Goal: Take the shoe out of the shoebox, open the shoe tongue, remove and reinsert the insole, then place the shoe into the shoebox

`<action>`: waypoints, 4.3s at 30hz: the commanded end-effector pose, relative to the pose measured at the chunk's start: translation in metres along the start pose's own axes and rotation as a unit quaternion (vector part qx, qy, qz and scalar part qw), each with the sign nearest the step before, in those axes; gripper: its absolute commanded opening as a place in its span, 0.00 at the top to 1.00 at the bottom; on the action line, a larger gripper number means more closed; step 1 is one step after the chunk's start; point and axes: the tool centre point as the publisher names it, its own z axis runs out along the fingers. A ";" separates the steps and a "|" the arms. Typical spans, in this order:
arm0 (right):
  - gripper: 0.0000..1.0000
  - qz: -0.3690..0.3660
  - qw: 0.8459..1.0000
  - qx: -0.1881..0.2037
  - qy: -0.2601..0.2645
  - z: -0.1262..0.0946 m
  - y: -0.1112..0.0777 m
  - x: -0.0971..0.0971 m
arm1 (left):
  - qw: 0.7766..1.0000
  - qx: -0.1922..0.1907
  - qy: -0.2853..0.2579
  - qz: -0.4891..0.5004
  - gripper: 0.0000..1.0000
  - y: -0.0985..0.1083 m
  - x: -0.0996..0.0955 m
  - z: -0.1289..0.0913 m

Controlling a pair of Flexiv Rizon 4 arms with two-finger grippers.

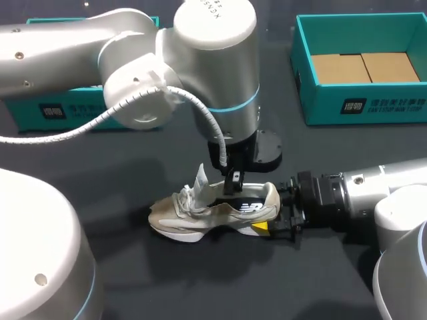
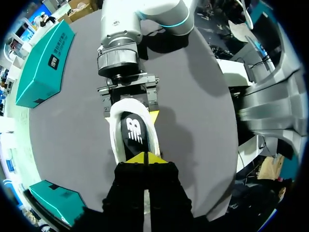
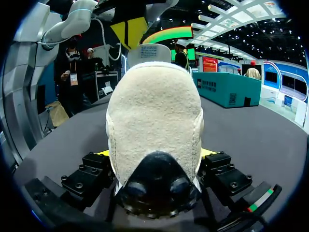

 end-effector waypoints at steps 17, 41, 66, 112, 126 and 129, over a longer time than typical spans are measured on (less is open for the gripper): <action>1.00 0.000 1.000 0.001 0.000 0.001 0.000 0.000 | 0.999 -0.017 0.035 -0.013 1.00 -0.018 -0.019 0.046; 1.00 0.000 1.000 0.001 0.000 0.001 0.000 0.000 | 0.998 -0.019 0.053 -0.034 1.00 0.003 -0.014 0.091; 1.00 0.000 1.000 0.001 0.000 0.001 0.000 0.000 | 0.998 -0.027 0.032 -0.036 0.73 0.028 0.006 0.099; 1.00 0.000 1.000 0.001 0.000 0.001 0.000 0.000 | 0.998 0.000 -0.032 -0.059 1.00 0.035 -0.021 0.109; 1.00 0.000 1.000 0.001 0.000 0.001 0.000 0.000 | 0.993 0.093 -0.012 -0.071 1.00 0.040 -0.014 0.089; 1.00 0.000 1.000 0.001 0.000 0.001 0.000 0.000 | 0.990 0.116 -0.005 -0.075 1.00 0.042 -0.013 0.085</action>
